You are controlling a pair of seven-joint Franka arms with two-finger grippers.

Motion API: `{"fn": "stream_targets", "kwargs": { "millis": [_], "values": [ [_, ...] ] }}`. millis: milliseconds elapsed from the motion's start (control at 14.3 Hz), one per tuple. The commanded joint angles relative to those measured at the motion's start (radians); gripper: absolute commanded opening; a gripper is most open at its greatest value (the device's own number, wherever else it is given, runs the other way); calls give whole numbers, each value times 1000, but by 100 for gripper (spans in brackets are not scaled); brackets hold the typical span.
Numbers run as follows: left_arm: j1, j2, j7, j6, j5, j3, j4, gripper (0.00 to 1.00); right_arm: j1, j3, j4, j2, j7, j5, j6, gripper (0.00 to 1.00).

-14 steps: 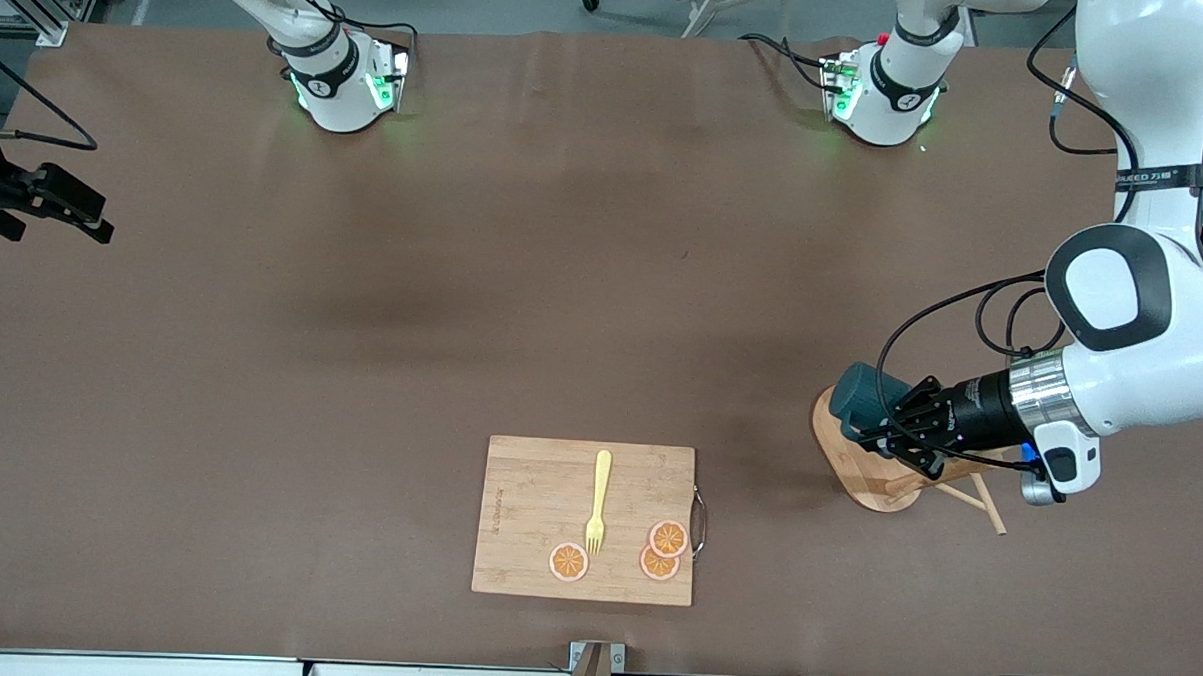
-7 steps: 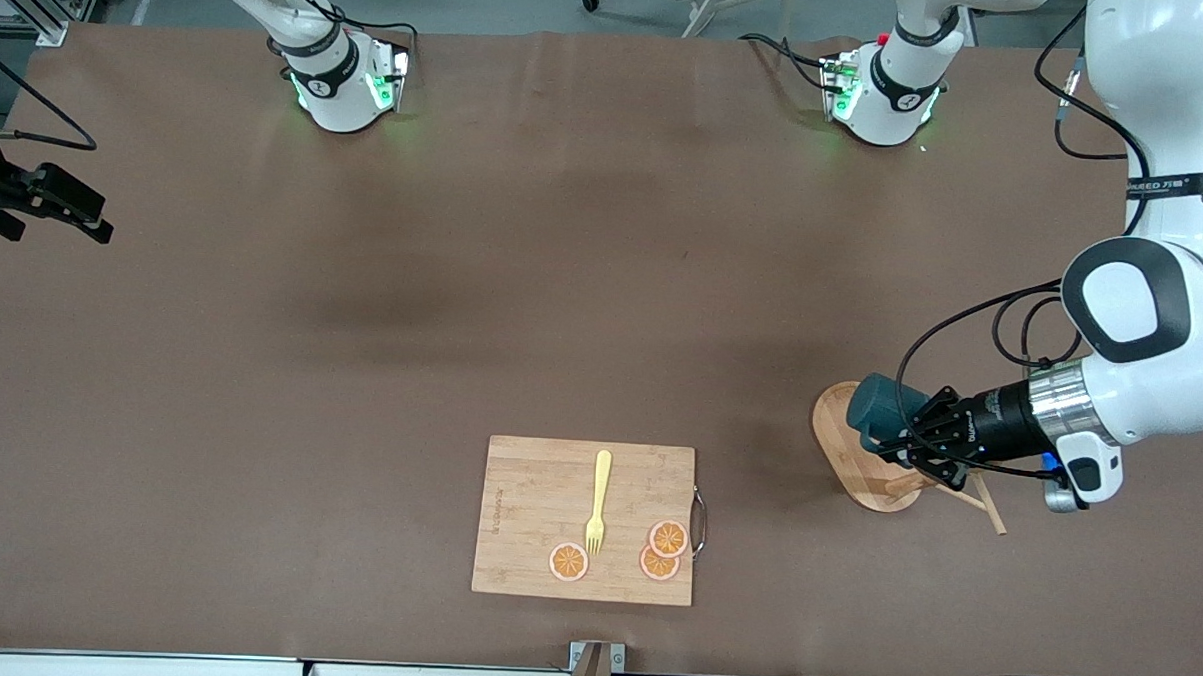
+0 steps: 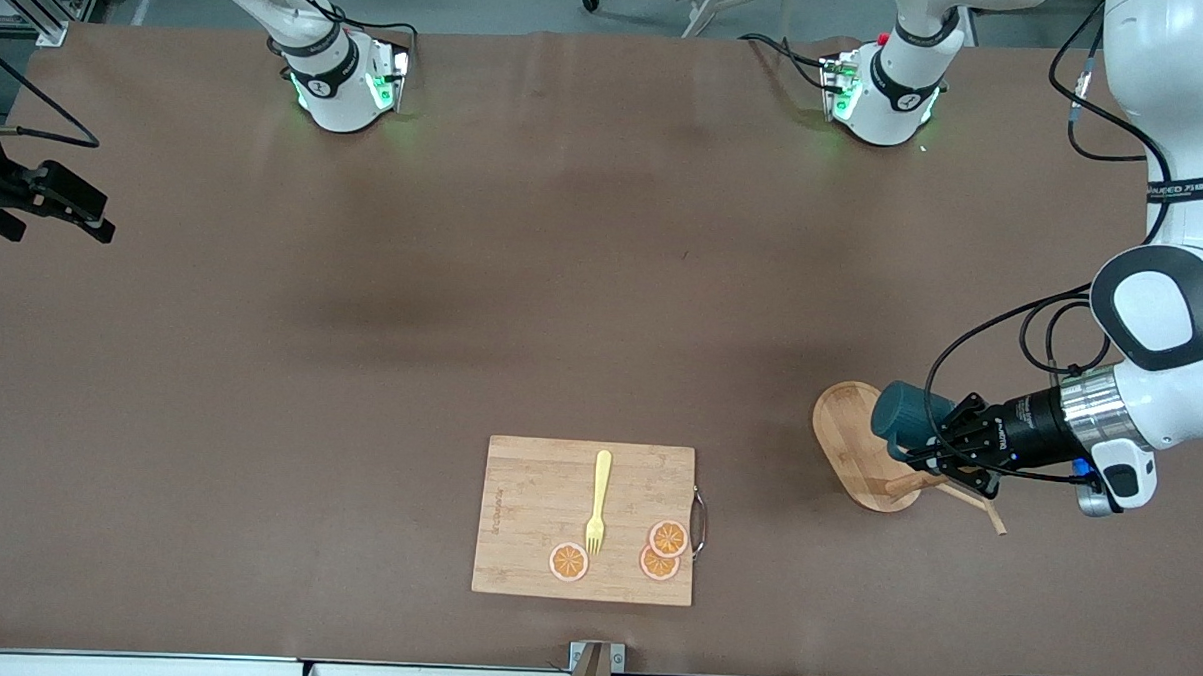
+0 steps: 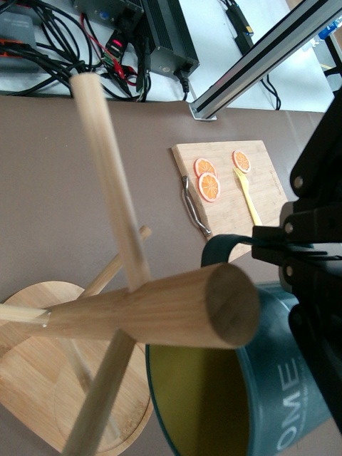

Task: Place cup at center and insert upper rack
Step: 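Lower the mug so its handle hooks over a tree peg, then open the left gripper to release the hanging mug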

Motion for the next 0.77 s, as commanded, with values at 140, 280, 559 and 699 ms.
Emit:
{"fn": "stream_targets", "kwargs": {
  "millis": [140, 280, 559, 699],
  "values": [
    [11, 19, 10, -1, -7, -2, 32, 21, -4, 4, 4, -5, 8, 8, -8, 100],
    [10, 17, 12, 6, -6, -1, 35, 78, -4, 4, 4, -5, 8, 10, -8, 100],
    [10, 11, -7, 16, 2, 1, 54, 100, -4, 4, 4, -5, 8, 8, -8, 100],
    [13, 0, -7, 16, 52, -1, 57, 100, -4, 4, 4, -6, 8, 10, -8, 100]
  ]
}}
